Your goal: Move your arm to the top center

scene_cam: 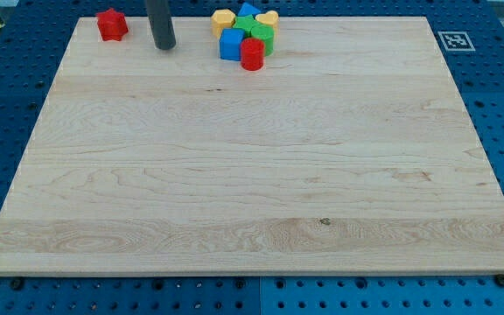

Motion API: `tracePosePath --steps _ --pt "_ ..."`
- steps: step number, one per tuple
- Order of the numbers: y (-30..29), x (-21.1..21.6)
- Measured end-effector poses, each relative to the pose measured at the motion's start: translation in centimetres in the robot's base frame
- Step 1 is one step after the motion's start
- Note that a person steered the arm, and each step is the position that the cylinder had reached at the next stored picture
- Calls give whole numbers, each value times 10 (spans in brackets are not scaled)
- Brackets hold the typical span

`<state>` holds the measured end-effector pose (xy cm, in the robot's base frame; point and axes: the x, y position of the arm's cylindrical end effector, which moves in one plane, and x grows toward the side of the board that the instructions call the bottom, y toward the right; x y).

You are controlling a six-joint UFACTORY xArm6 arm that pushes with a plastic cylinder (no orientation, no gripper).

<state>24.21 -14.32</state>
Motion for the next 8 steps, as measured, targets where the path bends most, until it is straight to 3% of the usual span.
tracePosePath --steps 1,8 --pt "0 -50" --pt "60 -50"
